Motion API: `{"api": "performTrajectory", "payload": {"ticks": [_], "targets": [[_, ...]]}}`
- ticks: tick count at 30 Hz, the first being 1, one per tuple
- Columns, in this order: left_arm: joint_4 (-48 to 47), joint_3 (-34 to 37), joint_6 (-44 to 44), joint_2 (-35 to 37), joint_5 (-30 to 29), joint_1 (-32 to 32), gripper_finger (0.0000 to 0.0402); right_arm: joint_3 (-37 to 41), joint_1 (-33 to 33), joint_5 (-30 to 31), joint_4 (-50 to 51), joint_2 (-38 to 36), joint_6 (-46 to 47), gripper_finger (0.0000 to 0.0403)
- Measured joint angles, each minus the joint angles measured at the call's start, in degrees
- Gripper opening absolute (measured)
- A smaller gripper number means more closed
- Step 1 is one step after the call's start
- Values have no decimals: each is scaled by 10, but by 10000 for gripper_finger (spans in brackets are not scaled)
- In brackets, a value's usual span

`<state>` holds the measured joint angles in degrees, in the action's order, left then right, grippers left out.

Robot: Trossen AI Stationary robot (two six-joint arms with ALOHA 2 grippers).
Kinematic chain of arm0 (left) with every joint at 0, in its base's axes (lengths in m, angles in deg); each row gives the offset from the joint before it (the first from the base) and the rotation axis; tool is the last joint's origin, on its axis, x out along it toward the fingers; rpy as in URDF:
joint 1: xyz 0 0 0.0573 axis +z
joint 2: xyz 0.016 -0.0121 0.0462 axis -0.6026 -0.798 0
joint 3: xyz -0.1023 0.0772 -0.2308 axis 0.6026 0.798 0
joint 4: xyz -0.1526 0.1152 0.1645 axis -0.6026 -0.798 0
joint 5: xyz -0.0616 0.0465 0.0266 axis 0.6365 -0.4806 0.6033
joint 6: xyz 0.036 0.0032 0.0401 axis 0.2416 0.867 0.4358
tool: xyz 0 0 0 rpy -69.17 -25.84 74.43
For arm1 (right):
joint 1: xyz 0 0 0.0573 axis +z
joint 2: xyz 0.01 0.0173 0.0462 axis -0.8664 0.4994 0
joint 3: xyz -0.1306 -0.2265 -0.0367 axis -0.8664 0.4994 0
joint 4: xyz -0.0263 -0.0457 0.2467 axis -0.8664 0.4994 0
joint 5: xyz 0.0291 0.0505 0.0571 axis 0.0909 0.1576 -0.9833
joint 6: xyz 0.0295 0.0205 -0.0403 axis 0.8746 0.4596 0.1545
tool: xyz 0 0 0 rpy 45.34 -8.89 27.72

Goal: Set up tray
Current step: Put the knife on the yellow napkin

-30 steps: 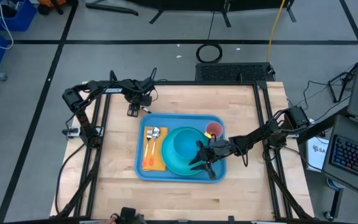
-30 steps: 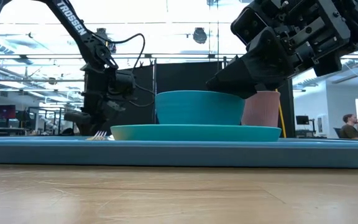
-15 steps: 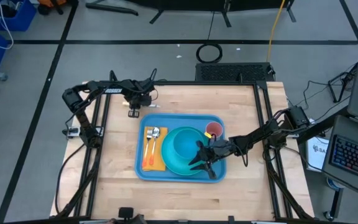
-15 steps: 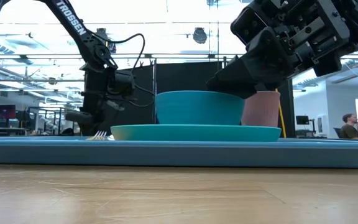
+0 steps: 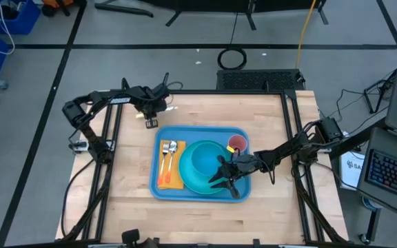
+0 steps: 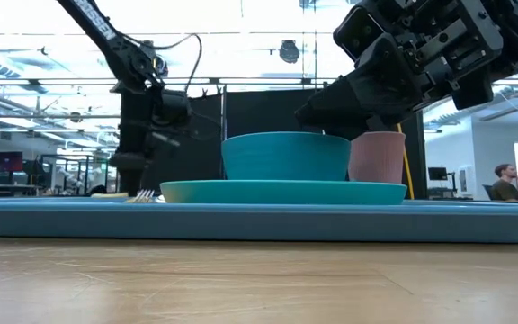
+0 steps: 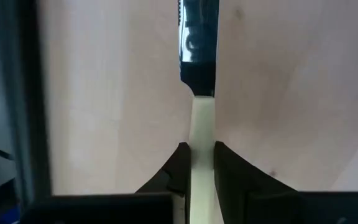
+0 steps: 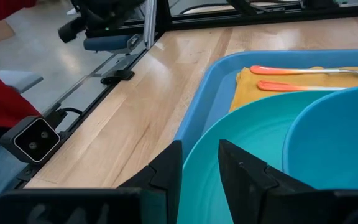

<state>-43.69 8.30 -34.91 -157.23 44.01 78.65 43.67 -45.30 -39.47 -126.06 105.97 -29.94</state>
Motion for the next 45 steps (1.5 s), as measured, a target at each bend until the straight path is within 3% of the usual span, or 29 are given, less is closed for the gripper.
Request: {"api": "performTrajectory", "payload": {"ticks": [4, 13, 21, 32, 38, 45], "targets": [[-13, 0, -52, 33, 4, 0, 44, 0, 0, 1, 0, 0, 0, 93], [-73, -1, -312, 73, 70, -4, 44, 0, 0, 2, -4, 0, 0, 93], [-78, -2, -400, 121, 121, -61, 44, 0, 0, 3, -5, 0, 7, 93], [-39, 28, -571, 135, 194, -169, 44, 0, 6, 1, -9, 0, 14, 93], [33, 74, -685, 135, 209, -243, 44, 0, 8, 1, -14, 0, 13, 93], [94, 79, -767, 136, 199, -336, 44, 0, 8, 1, -13, 0, 13, 93]]}}
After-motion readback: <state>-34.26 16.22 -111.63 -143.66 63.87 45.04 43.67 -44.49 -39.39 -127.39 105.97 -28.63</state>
